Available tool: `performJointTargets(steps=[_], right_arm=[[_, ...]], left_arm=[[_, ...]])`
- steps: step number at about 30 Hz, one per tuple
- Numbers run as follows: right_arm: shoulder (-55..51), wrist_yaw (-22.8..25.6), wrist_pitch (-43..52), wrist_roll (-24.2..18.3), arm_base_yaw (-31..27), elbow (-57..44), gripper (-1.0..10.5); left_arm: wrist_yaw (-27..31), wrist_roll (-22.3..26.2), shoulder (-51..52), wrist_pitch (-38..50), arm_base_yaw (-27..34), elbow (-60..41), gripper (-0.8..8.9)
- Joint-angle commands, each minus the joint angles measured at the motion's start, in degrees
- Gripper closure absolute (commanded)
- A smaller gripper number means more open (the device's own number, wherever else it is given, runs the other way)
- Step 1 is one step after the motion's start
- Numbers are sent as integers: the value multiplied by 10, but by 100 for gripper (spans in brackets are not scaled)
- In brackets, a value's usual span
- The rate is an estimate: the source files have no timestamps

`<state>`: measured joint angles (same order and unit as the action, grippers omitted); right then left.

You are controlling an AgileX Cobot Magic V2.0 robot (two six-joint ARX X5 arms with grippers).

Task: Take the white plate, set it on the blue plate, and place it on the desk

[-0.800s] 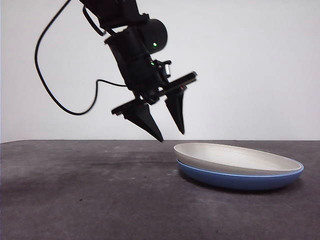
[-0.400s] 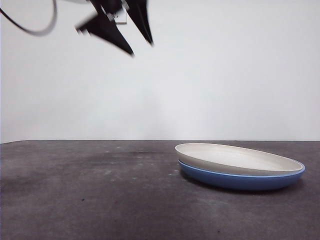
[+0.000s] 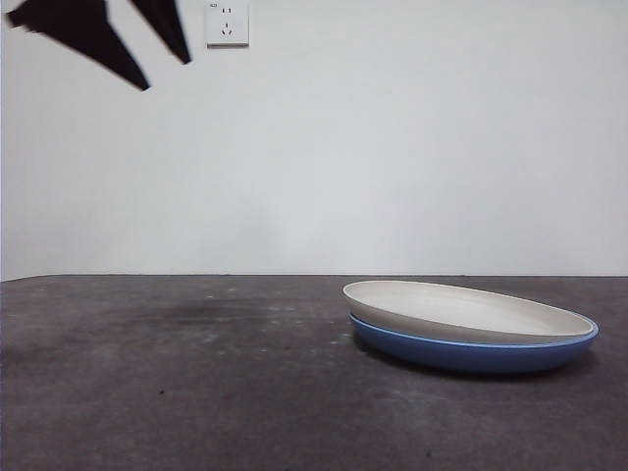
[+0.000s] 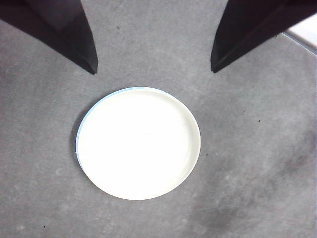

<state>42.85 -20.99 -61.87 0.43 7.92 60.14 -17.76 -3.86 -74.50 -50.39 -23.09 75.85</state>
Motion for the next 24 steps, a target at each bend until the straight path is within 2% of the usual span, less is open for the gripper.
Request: performJointTargets(steps=[1,4,5,7,18,21,24], right_arm=[[9,0,5,6,2,10,580],[15,-2,0,11,2,10,580],[16,-2,-2,11,2,10,580],[17,-2,-7,14,2,10,580],[25,7,-12,45,1,3,581],[47,35,3,50,1,-15,581],[79,33,51,63,1,-49,582]], left_arm=[[-63,20,52,7,-5,-41,555],[-189,42,117,-9,-7,-87,556],[-215,52,132,-22,-7,-93,557],[-218,68,155,-45,-11,-94,557],[-217,69,177,-42,-11,-94,561],[-217,69,177,-41,-11,-94,561],[-217,69,177,-41,-11,-94,561]])
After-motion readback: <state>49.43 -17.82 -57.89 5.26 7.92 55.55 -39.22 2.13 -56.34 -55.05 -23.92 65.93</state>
